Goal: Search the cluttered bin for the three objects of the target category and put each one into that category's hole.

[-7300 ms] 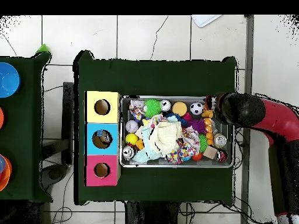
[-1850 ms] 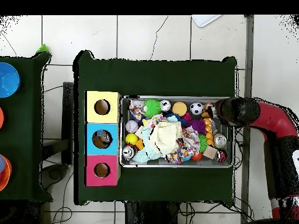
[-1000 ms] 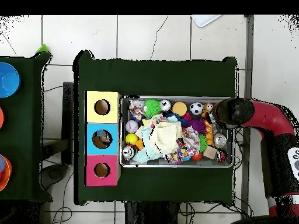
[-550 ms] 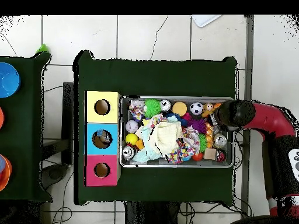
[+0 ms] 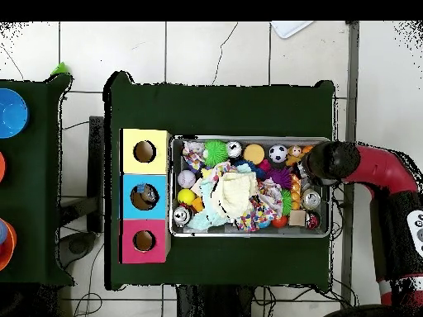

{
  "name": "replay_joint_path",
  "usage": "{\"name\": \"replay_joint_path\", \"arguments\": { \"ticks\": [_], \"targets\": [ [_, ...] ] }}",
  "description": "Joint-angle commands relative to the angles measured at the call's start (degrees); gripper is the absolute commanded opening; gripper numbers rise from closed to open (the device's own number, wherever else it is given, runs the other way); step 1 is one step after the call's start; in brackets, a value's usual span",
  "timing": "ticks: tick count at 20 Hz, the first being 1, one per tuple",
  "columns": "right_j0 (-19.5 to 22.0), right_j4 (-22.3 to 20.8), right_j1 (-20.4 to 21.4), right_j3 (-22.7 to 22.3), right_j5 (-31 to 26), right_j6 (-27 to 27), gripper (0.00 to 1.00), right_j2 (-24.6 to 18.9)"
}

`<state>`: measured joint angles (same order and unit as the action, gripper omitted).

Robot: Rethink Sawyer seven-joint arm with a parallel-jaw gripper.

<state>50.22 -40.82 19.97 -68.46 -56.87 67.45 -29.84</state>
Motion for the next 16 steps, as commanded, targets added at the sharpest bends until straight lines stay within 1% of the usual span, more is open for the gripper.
{"name": "replay_joint_path", "arguments": {
  "ticks": [1, 8, 11, 16],
  "targets": [
    [-1.02, -4.25, -0.84, 0.53, -6.58, -16.84, 1.0, 1.93],
    [-2.32, -4.76, -0.84, -0.72, -7.44, -15.57, 1.0, 3.08],
    [-2.86, -4.98, -0.21, -1.75, -7.63, -13.88, 1.0, 4.55],
    [-3.75, -4.97, 0.61, -3.24, -7.88, -13.24, 1.0, 6.44]
  ]
}}
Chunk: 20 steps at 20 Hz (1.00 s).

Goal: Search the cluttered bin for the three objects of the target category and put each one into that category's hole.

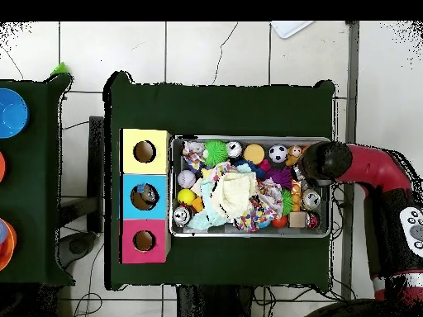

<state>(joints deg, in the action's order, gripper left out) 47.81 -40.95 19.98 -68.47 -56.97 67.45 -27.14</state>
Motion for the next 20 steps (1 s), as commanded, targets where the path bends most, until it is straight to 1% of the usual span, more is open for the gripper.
{"name": "replay_joint_path", "arguments": {
  "ticks": [1, 7, 11, 20],
  "targets": [
    [-1.49, -4.59, 0.83, -3.43, -7.93, -12.86, 1.0, 4.18],
    [-1.9, -3.93, 1.96, -5.11, -7.14, -11.93, 1.0, 5.45],
    [-2.28, -3.64, 1.43, -4.32, -7.22, -12.3, 1.0, 5.43],
    [-1.94, -1.73, 2.76, -4.84, -9.14, -13.48, 1.0, 5.28]
  ]
}}
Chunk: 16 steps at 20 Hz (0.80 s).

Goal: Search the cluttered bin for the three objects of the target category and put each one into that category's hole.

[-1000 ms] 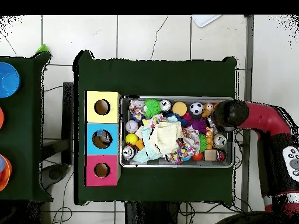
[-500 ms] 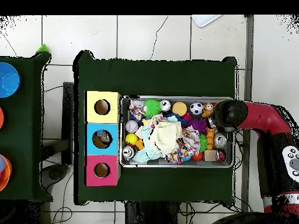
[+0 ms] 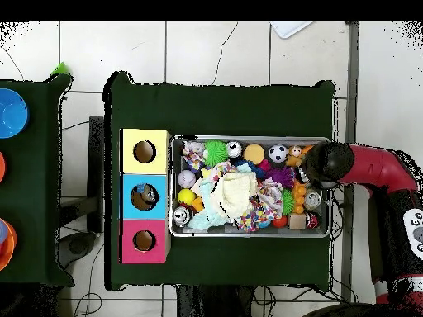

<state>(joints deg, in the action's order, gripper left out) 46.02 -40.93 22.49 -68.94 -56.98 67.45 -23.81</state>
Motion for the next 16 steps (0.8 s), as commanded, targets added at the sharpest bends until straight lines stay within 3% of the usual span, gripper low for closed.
{"name": "replay_joint_path", "arguments": {
  "ticks": [1, 16],
  "targets": [
    [-0.16, -1.68, 0.39, -4.42, -9.16, -13.53, 1.0, 1.94],
    [0.08, -1.24, 0.62, -4.09, -7.65, -12.39, 1.0, 1.82]
  ]
}}
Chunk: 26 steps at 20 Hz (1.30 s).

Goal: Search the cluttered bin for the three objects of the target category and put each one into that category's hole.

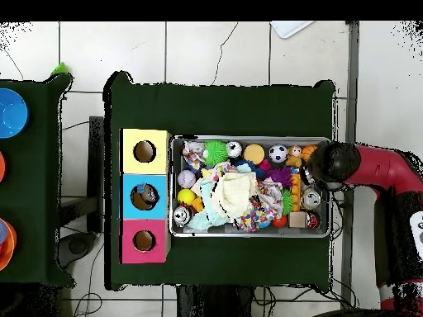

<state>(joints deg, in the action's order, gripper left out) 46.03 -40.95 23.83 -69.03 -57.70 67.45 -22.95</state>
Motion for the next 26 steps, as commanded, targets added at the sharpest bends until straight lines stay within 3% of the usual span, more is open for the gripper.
{"name": "replay_joint_path", "arguments": {
  "ticks": [1, 11, 26],
  "targets": [
    [0.19, -1.0, -0.75, -4.21, -6.65, -12.23, 1.0, 0.81],
    [3.33, 6.58, 0.05, -8.87, -0.72, -6.49, 1.0, -3.56],
    [3.57, 2.86, -3.18, -8.0, 4.21, -8.71, 1.0, -3.01]
  ]
}}
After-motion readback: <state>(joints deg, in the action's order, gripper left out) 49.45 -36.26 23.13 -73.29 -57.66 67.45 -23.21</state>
